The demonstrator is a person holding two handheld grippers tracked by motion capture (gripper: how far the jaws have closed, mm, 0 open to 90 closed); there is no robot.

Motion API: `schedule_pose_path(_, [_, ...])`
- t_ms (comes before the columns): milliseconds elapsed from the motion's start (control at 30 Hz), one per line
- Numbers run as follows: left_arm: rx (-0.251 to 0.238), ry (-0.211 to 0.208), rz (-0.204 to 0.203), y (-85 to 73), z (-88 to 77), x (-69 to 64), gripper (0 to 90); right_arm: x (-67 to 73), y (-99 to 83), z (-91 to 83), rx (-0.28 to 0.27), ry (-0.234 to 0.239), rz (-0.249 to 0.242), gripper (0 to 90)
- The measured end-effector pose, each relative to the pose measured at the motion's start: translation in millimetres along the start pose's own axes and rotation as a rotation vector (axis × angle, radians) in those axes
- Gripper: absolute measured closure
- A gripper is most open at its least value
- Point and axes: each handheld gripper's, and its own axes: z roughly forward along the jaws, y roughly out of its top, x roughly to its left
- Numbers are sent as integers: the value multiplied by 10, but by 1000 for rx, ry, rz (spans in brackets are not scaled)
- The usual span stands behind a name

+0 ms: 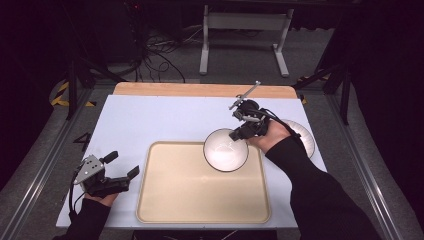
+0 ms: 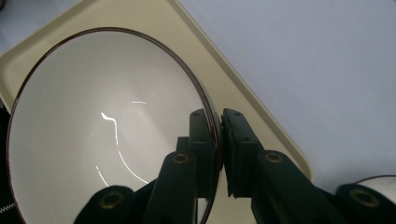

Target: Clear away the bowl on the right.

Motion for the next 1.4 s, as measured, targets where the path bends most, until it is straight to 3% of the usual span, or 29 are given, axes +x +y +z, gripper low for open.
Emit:
schedule_pose_path(533, [-2, -3, -3, 2, 9, -3, 45, 154, 68, 264, -13, 51, -36, 830])
schedule_pose_path(1400, [-2, -9, -3, 1, 8, -2, 47, 245, 8, 844, 70, 103, -36, 829])
